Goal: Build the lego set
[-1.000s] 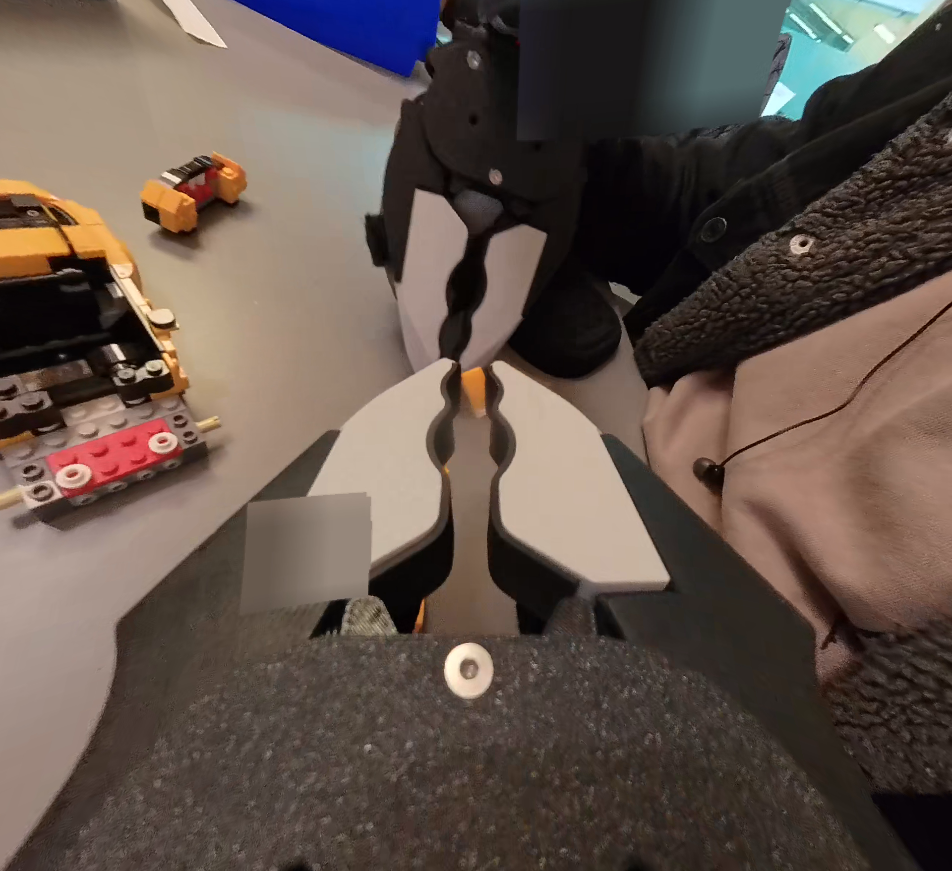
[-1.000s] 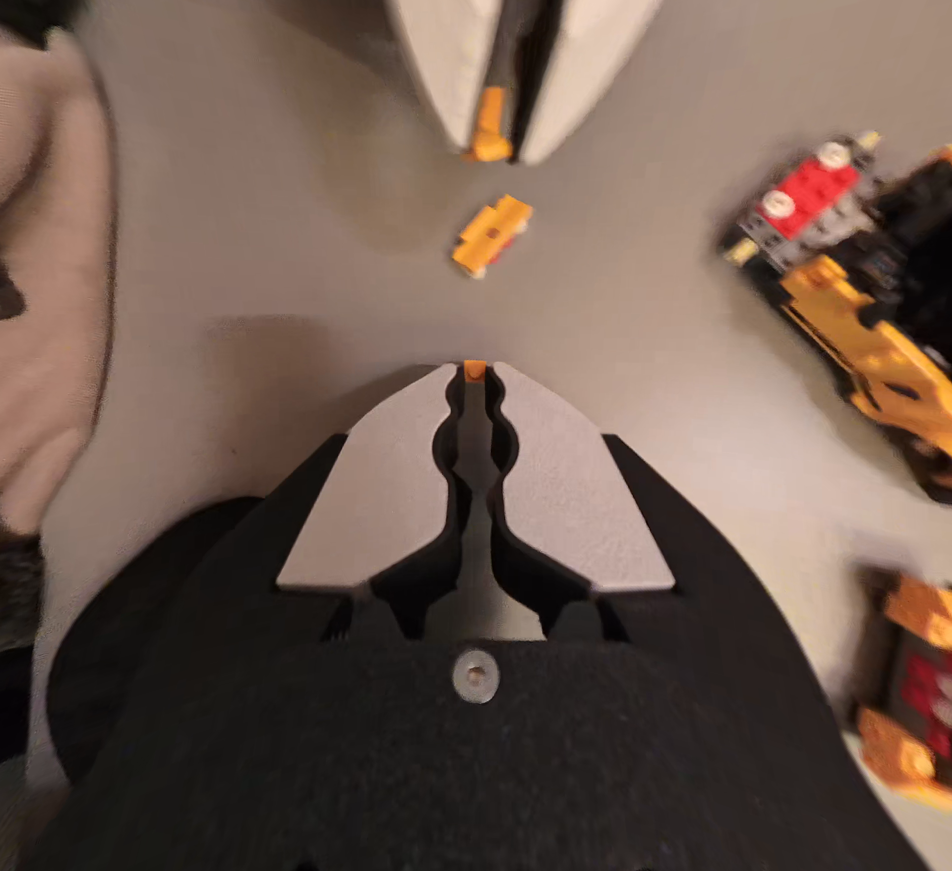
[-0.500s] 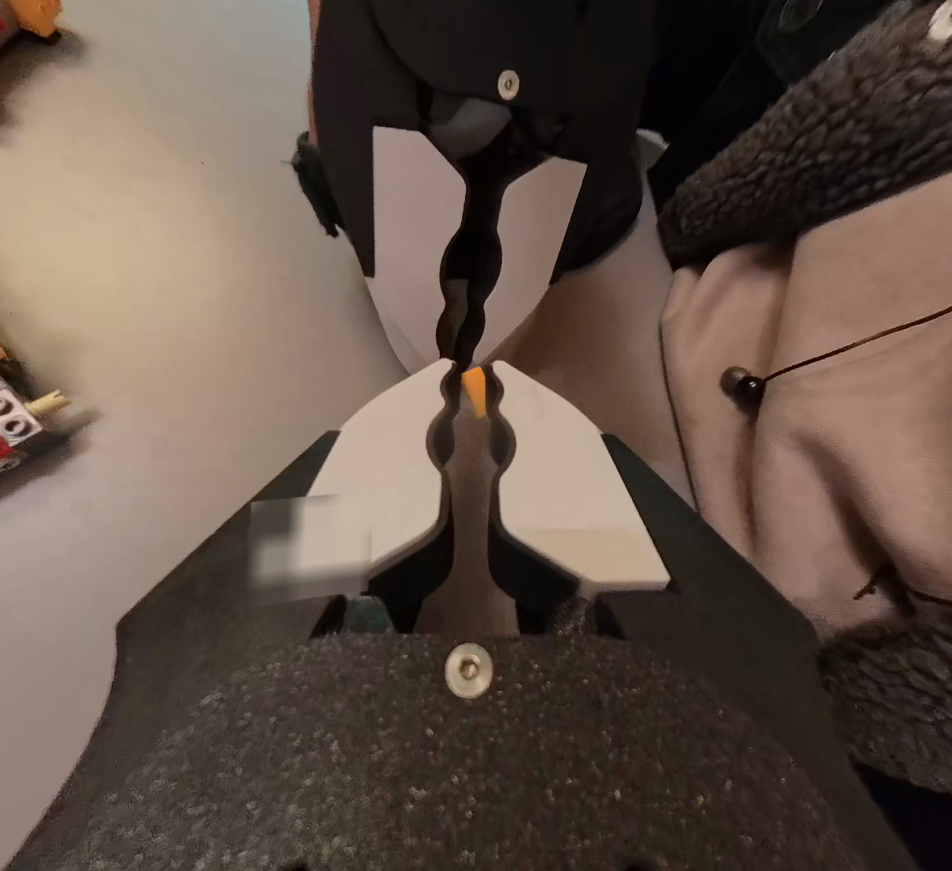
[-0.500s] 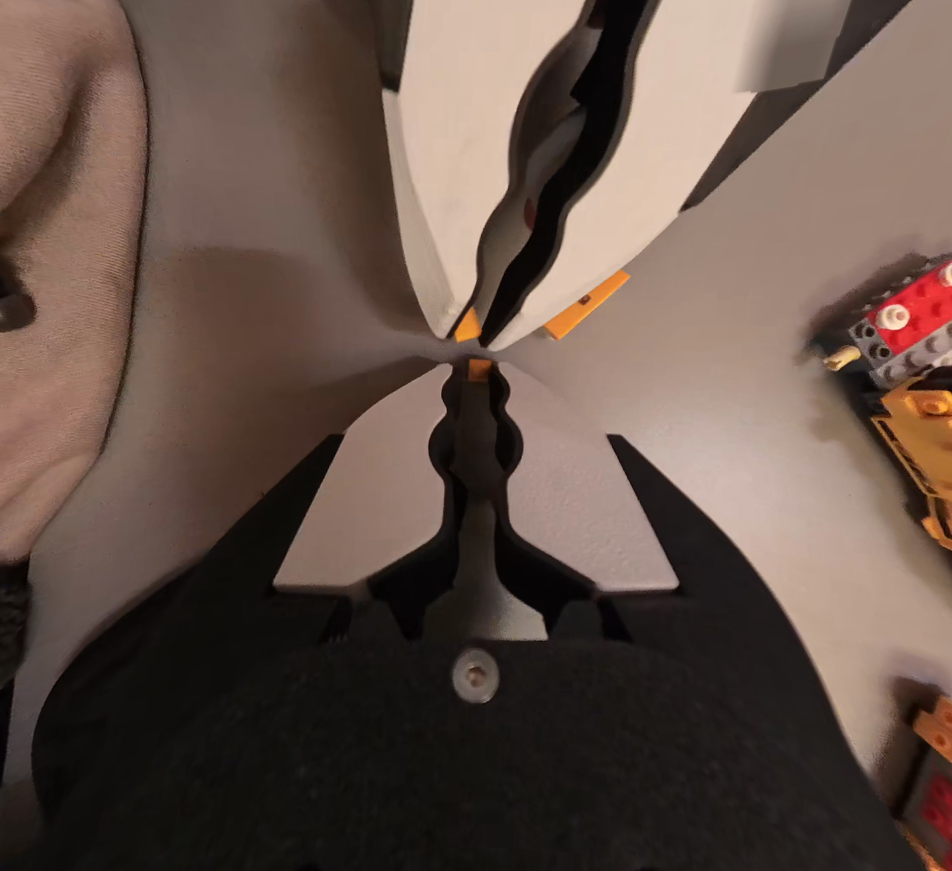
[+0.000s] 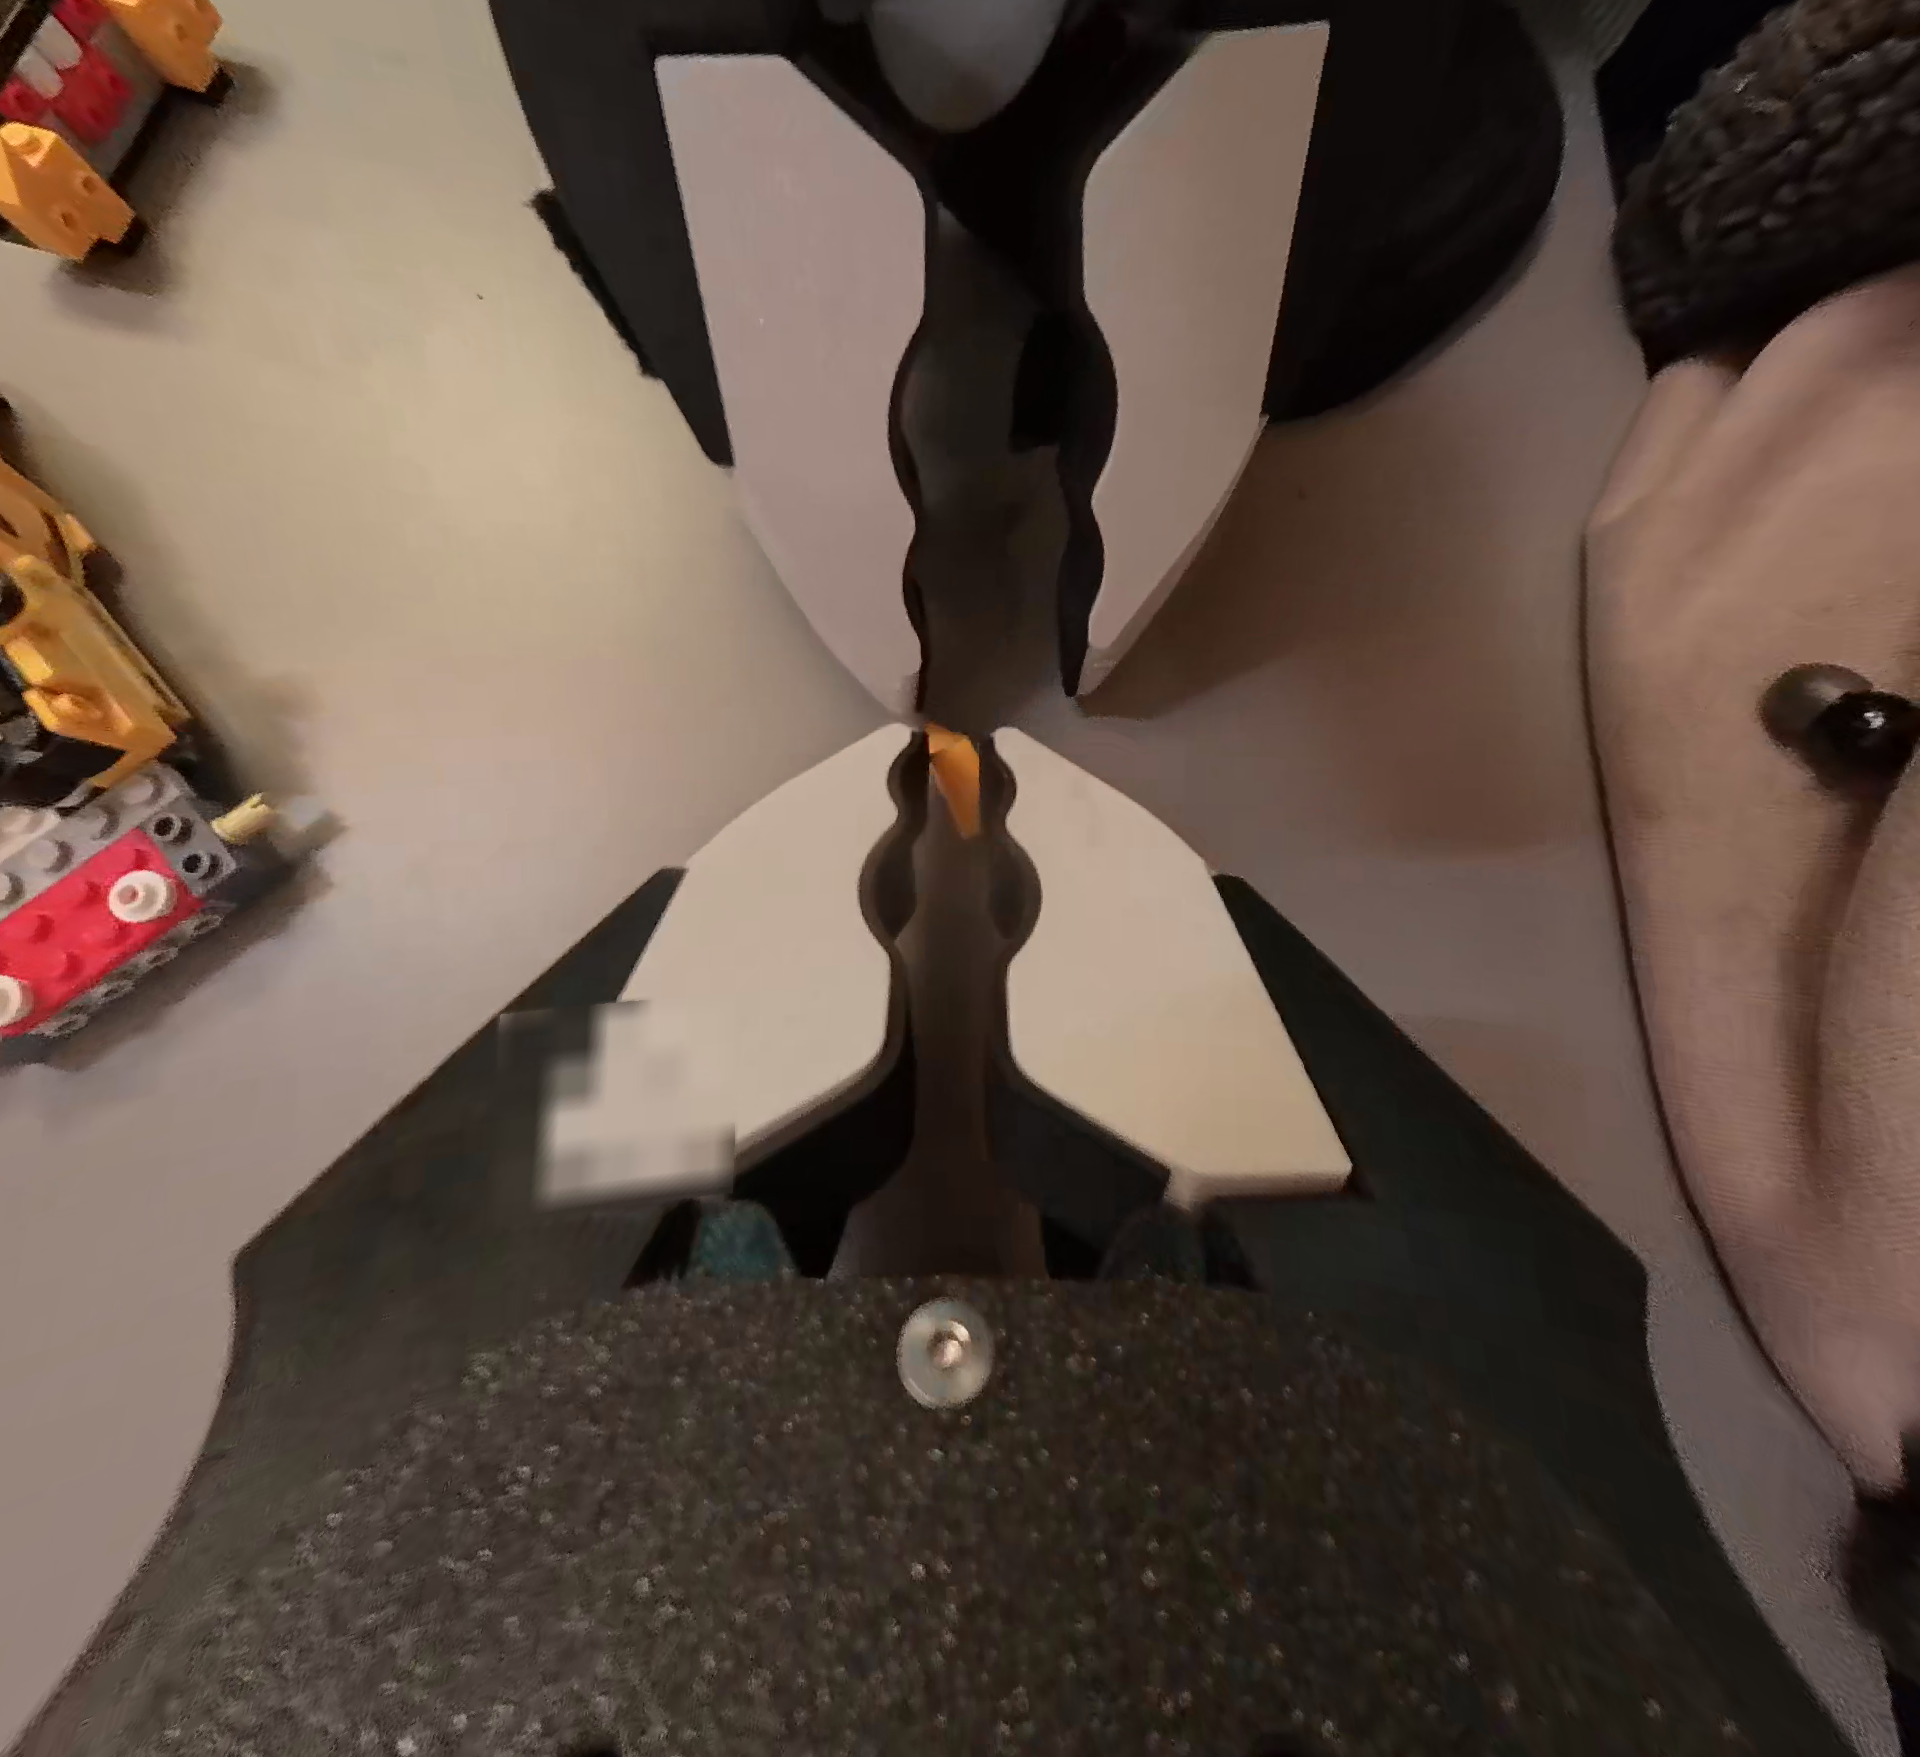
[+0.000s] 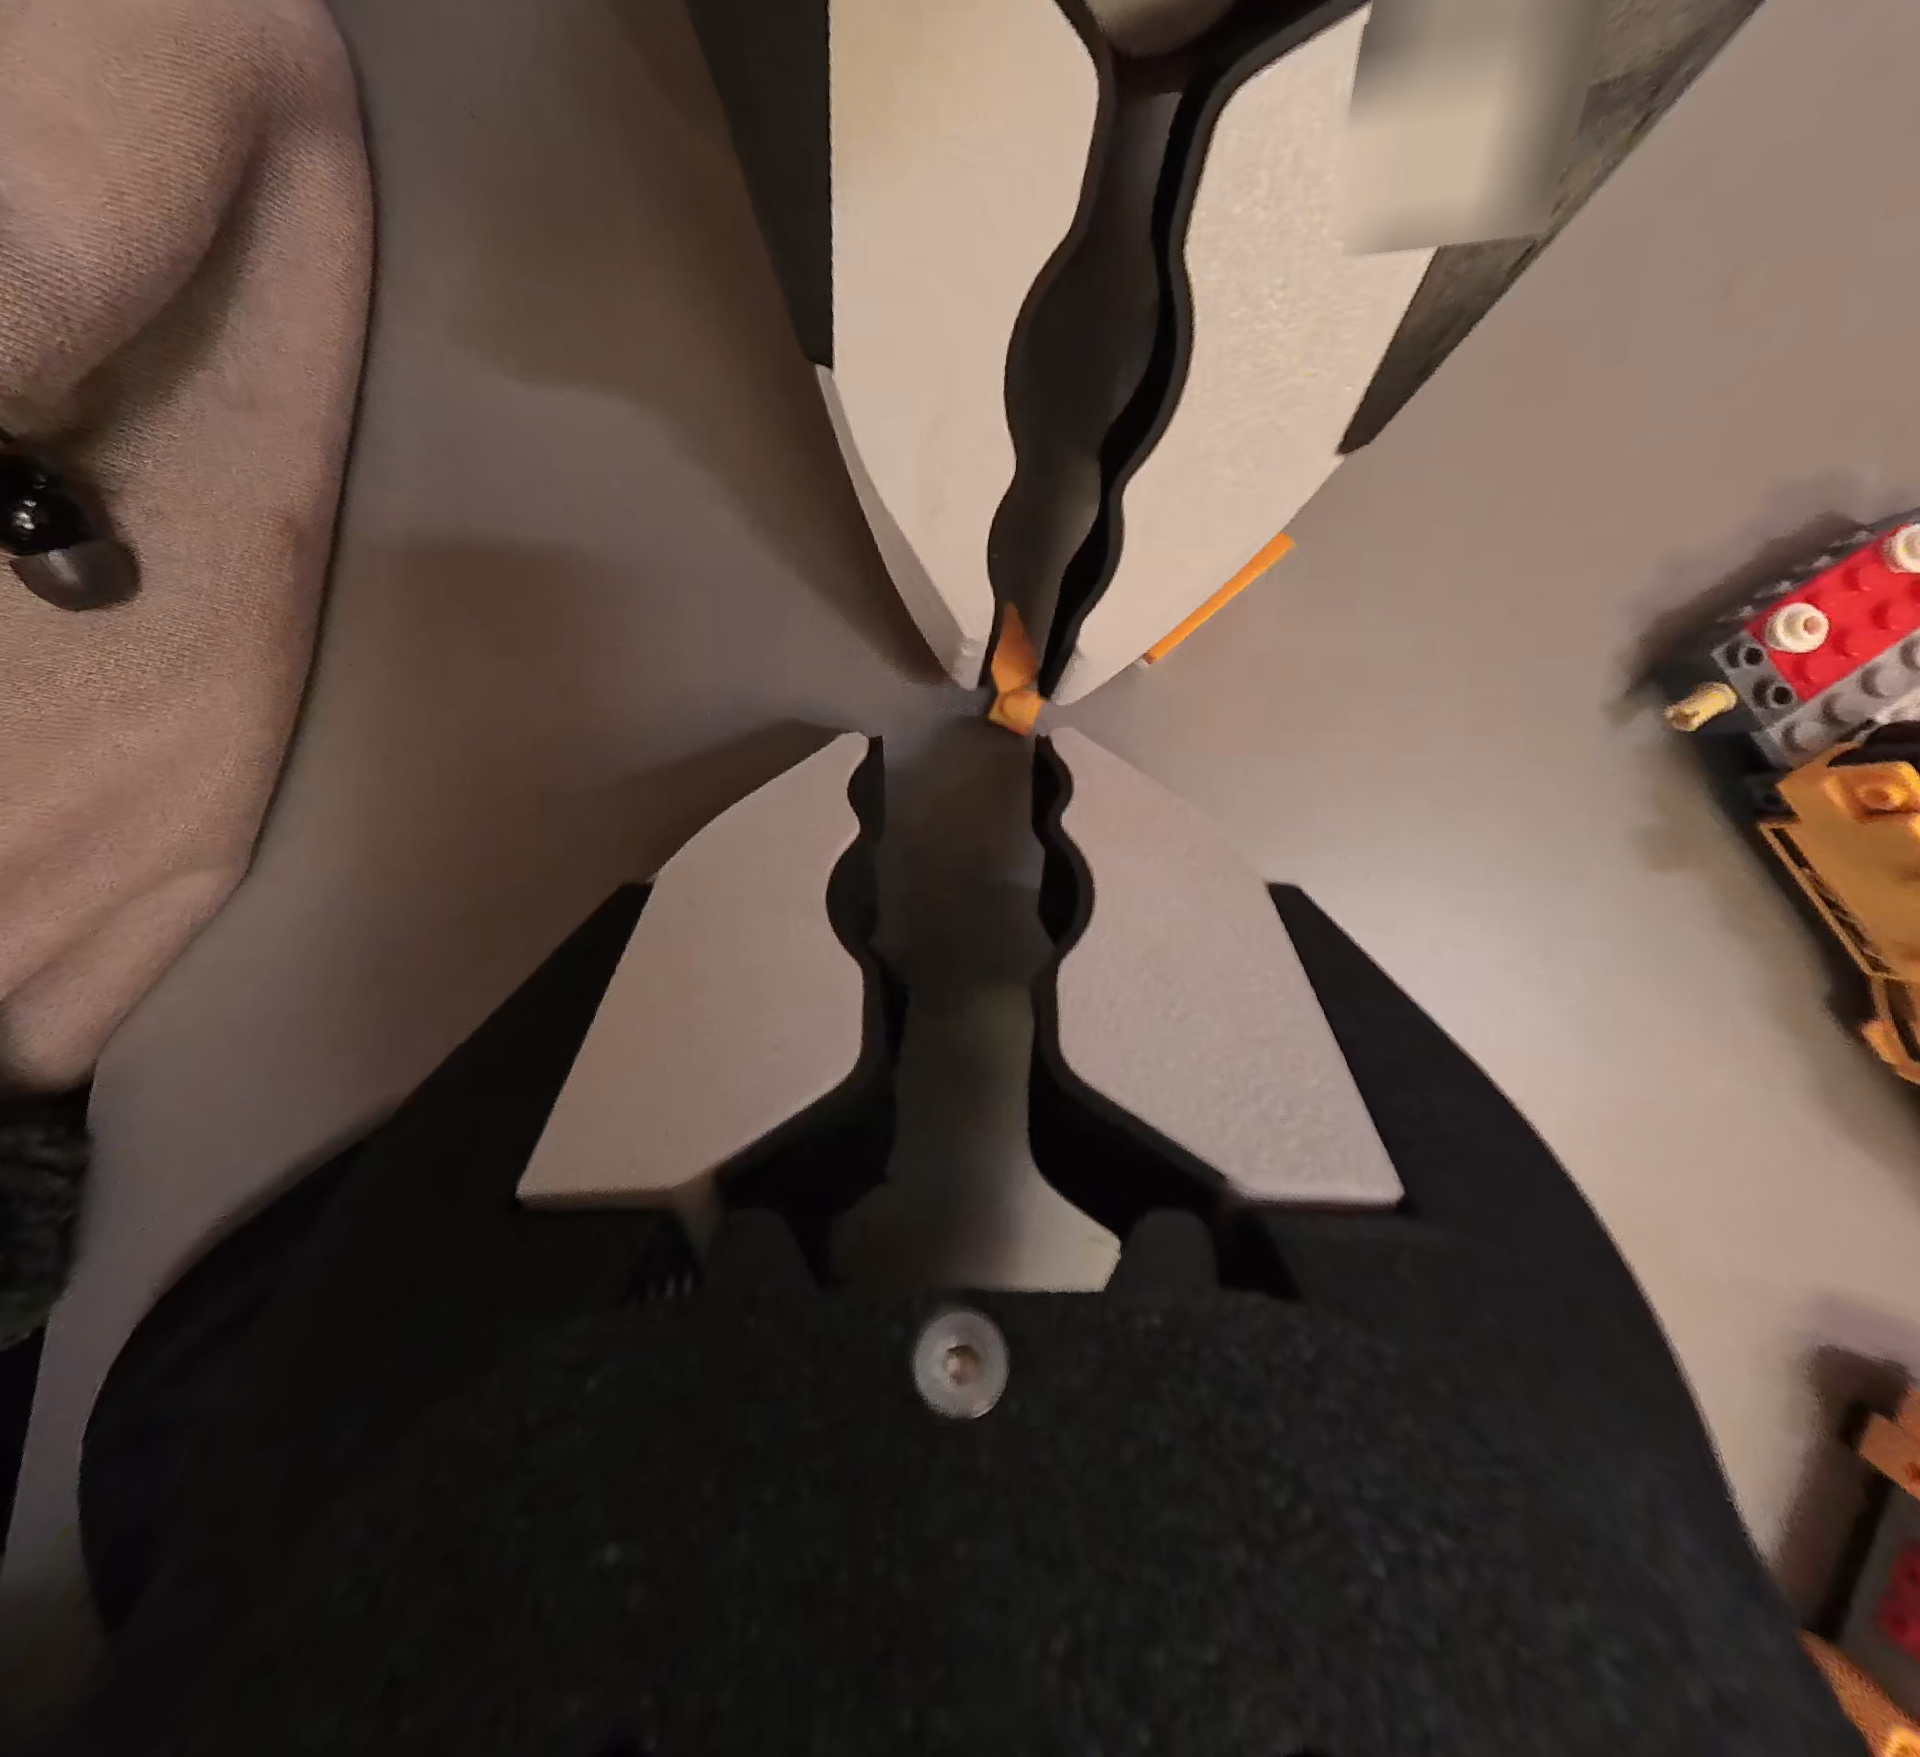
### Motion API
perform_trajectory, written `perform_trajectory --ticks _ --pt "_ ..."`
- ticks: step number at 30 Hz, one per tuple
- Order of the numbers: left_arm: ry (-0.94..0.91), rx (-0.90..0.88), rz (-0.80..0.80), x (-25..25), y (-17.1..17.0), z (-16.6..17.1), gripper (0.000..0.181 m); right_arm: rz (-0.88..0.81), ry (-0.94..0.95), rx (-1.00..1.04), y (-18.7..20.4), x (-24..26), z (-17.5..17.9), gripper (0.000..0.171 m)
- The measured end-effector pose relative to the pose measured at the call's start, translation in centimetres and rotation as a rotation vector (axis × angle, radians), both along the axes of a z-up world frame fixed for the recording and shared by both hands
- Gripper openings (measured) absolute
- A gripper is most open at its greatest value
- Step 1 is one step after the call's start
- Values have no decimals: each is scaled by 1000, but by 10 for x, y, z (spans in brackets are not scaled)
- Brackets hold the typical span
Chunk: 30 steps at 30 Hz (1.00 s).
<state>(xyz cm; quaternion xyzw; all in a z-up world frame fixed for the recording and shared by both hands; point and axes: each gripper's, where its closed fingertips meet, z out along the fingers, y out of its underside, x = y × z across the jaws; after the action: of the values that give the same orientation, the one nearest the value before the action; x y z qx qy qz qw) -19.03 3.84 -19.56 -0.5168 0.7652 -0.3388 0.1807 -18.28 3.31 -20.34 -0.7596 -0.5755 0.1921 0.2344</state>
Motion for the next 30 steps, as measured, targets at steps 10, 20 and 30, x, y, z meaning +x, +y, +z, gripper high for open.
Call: perform_trajectory --ticks 10,20,30 --pt "49 98 -130 -1 -4 -7 9 -53 10 9 -4 23 0 27" --pt "43 145 -133 -3 0 -3 20 -70 34 26 -4 28 2 26" --pt "19 146 -95 -10 -2 -3 17 -76 26 39 -3 29 1 25"
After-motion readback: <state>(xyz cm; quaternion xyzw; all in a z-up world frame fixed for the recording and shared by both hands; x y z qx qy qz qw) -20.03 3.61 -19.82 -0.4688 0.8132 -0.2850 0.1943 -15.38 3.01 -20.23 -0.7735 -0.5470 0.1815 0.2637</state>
